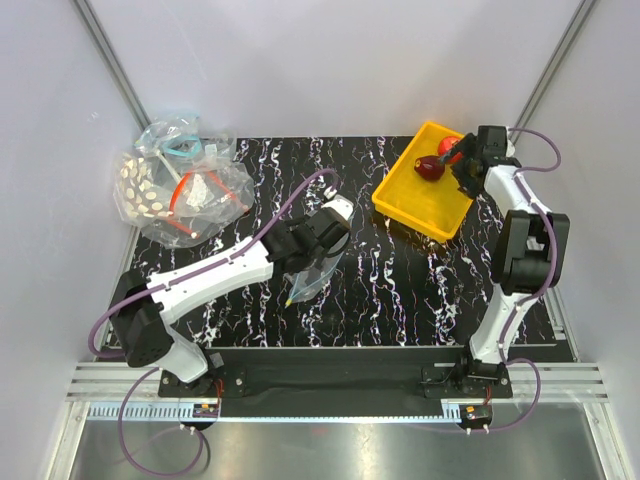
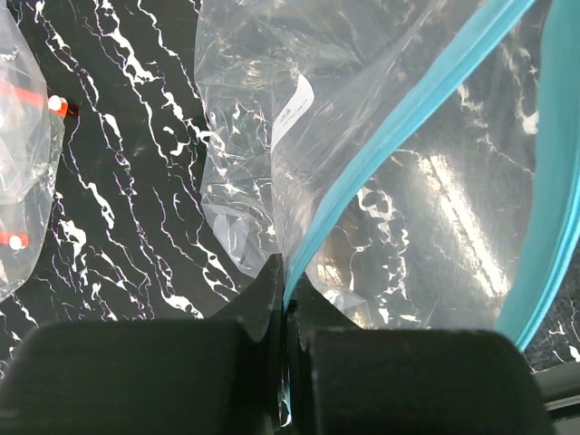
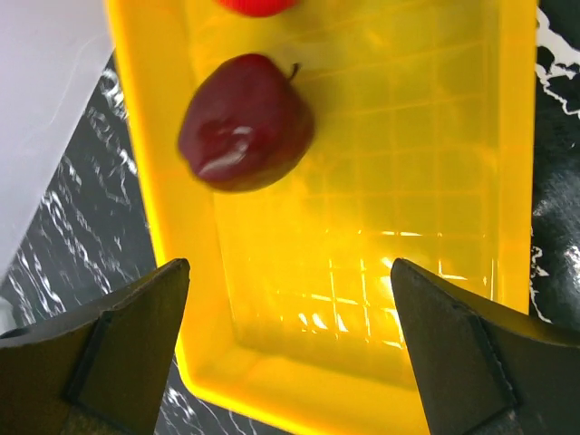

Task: Place the food in the zip-top bag and seal the zipper
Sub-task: Pick up the fake fruit from the bin.

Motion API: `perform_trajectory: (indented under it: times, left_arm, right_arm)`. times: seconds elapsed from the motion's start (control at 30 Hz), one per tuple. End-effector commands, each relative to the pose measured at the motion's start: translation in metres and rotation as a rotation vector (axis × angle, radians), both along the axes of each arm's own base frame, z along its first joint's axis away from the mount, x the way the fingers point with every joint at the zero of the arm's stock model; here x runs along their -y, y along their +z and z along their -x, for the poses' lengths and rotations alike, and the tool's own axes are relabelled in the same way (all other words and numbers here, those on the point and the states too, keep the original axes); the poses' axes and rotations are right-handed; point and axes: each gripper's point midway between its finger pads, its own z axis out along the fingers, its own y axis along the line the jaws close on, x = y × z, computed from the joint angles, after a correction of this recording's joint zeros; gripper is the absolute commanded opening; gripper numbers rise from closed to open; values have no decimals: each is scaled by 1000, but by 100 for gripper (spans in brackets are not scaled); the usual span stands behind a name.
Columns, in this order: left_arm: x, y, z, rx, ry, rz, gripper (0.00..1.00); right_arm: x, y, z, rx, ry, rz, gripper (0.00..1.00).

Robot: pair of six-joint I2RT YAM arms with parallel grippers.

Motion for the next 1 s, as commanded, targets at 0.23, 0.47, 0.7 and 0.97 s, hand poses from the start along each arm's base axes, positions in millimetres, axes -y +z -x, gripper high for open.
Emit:
perform_trajectory:
  times: [0.23,0.47,0.7,0.97]
  left_arm:
    - [5,26,1,34,-2,110,0]
    - [5,24,2,28,-1,105,0]
    - [6,19,3,13,-5,97,0]
    - [7,16,4,4,-8,95,0]
  right_arm:
    - [-22,-12,-62,35,-144,-292,100]
    - [-19,-36,-84,14,-276,-393,100]
    - [-21,-56,-109,9,-352,-459,100]
    - [-20,-79,-119,1,-388,-432,93]
